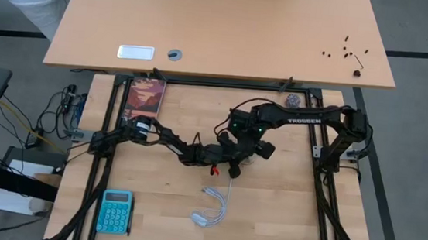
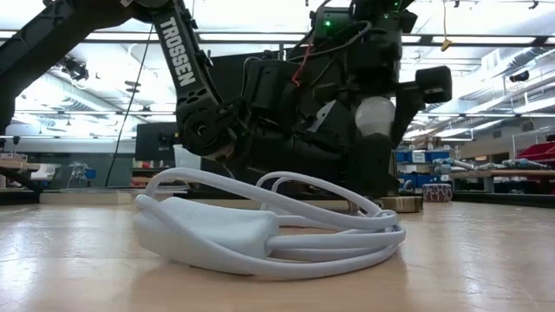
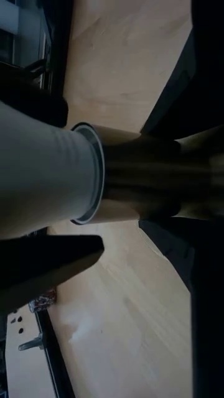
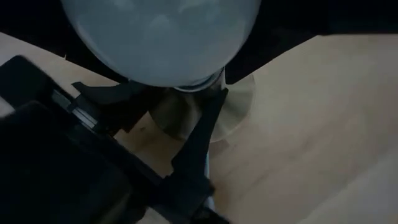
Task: Screw lightbulb
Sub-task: Remove the lightbulb on the desk lamp
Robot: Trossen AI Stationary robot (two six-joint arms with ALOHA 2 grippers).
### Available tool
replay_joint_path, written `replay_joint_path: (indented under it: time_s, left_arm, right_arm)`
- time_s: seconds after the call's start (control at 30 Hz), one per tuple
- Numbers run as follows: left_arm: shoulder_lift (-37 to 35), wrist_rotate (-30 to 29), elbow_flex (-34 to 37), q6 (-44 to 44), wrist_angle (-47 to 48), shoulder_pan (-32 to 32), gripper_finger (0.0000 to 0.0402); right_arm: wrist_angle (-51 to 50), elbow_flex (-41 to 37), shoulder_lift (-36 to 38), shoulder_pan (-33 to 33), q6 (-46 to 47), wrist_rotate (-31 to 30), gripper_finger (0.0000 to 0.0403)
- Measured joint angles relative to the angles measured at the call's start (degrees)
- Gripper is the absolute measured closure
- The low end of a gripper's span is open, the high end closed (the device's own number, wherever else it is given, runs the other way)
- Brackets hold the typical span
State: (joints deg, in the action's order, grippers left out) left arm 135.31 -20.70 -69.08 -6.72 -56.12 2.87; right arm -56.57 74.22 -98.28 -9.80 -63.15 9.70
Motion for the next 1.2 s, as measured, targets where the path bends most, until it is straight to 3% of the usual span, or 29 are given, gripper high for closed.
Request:
replay_joint_path:
  time_s: [0.13,0.37,0.7,0.93,1.07,1.2]
  left_arm:
    - [0.00,-0.16,0.00,-0.21,0.24,0.11,0.0213]
    - [0.00,0.01,0.00,-1.25,0.20,0.18,0.0213]
    - [-0.04,0.41,-0.07,-2.58,0.18,0.29,0.0213]
    - [-0.04,0.34,-0.07,-2.34,0.42,0.35,0.0213]
    - [-0.04,-0.05,-0.07,-2.73,0.65,0.33,0.0213]
    - [-0.04,-0.14,-0.07,-2.84,0.69,0.29,0.0213]
  right_arm:
    - [0.52,0.00,0.02,0.50,-2.00,-1.06,0.0140]
    - [-0.09,0.04,0.22,0.77,8.85,-2.80,0.0120]
    - [-9.05,7.90,0.46,0.79,33.37,-1.75,0.0059]
    - [-12.32,10.29,0.59,0.79,55.70,-0.27,0.0055]
    - [-12.57,10.14,0.02,0.79,69.27,-4.47,0.0054]
    - [-11.09,8.42,0.07,0.32,79.94,-4.03,0.0054]
